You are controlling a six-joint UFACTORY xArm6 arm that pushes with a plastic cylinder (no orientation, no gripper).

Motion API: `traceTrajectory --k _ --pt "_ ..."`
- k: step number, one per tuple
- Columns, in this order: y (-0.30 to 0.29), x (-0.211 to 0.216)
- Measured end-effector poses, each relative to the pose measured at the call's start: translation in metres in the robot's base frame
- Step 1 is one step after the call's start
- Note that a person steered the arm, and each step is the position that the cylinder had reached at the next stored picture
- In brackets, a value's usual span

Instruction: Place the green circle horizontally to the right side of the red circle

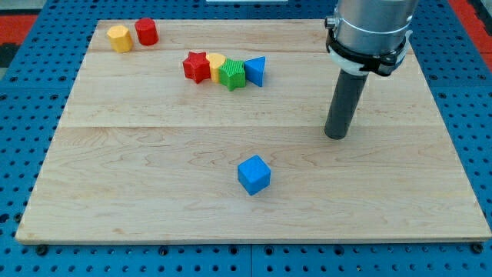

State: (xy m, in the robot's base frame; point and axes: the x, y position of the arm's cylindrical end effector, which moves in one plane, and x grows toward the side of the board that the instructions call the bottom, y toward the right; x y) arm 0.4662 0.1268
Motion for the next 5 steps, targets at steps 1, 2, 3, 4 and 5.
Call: traceTrajectory --k 1,2,3,4,5 --pt "0.000 -0.002" --pt "0.000 -0.054" --pt "-0.002 -0.093" --pt "0.004 -0.048" --pt "0.038 -0.033"
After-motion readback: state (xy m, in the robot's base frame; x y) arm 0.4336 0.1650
